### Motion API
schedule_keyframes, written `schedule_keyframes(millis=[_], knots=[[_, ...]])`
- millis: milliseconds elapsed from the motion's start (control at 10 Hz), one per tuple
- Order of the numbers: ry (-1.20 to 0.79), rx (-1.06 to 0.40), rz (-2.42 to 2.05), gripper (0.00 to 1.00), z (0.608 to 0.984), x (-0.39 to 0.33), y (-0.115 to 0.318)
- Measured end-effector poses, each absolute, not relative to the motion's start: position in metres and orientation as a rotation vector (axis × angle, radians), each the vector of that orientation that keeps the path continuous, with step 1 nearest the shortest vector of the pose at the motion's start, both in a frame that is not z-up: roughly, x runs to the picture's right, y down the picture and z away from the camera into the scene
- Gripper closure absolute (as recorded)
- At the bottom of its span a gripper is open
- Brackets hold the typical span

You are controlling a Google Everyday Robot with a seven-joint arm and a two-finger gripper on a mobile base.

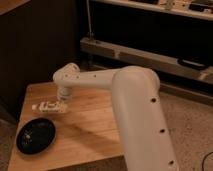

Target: Place the bottle in the ceramic bowl

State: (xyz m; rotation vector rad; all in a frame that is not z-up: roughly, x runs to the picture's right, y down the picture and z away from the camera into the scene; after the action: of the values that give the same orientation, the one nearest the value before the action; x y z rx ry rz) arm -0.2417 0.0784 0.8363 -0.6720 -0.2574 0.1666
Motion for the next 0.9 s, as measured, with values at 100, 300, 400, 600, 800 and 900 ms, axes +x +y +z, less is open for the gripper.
schedule_keyframes(millis=[100,300,400,600,800,900], knots=[[-0.253,-0.656,0.175,1.0,0.833,-0.236,0.072],[-0.286,-0.645,0.183,1.0,0.823,-0.232,0.066],[-0.319,-0.642,0.175,1.0,0.817,-0.23,0.063],[-0.381,-0.628,0.128,1.0,0.788,-0.238,0.059],[-0.419,-0.613,0.081,1.0,0.757,-0.235,0.049],[-0.433,-0.617,0.054,1.0,0.747,-0.238,0.05]])
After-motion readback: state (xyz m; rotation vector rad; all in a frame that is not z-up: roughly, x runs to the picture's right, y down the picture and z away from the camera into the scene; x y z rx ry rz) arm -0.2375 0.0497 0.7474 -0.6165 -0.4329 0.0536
